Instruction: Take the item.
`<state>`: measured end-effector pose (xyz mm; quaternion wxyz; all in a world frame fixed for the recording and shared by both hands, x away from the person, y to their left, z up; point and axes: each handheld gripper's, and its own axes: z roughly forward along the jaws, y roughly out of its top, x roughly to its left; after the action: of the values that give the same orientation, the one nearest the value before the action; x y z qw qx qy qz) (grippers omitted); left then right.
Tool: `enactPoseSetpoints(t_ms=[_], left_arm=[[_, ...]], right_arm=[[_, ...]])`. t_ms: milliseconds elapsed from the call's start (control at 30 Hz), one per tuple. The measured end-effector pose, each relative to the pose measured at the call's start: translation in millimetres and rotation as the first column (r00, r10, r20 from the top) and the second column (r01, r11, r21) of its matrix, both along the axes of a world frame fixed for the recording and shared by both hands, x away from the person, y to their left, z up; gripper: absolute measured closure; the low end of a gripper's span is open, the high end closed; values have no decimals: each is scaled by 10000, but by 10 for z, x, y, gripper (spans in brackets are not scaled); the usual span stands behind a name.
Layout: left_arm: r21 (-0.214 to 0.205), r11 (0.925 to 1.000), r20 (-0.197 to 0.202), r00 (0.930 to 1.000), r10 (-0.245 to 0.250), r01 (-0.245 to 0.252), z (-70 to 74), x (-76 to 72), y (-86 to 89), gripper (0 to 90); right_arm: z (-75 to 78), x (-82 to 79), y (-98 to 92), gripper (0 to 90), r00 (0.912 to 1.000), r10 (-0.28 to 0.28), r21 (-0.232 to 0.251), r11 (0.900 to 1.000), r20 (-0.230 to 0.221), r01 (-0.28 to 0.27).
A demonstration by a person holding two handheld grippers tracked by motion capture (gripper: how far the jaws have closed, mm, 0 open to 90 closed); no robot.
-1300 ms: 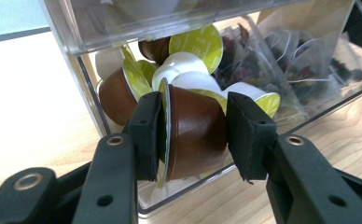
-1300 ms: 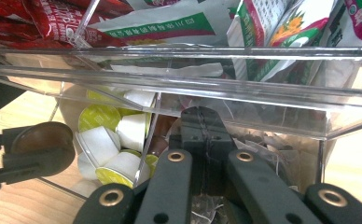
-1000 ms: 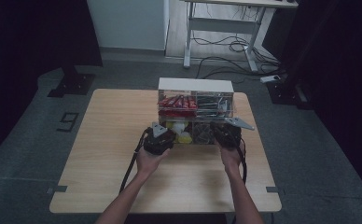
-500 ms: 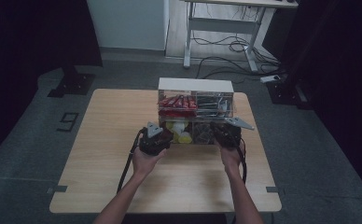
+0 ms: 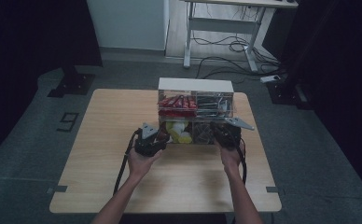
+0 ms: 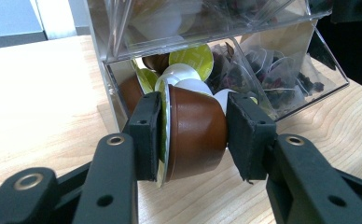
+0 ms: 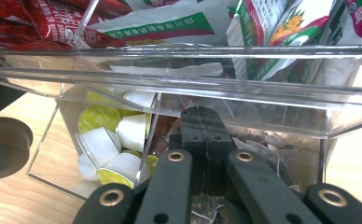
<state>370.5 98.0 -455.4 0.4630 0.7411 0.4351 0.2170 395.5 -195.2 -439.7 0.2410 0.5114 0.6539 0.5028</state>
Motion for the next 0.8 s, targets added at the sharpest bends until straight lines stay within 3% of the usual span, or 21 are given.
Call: enactPoseSetpoints(t_ms=[800], left_arm=[[-194,9995,208,9995,248,-244,-24,-102,242,578]], right_arm=[[-3,-5,2,889,10000,-15,-20,10000,2,15]])
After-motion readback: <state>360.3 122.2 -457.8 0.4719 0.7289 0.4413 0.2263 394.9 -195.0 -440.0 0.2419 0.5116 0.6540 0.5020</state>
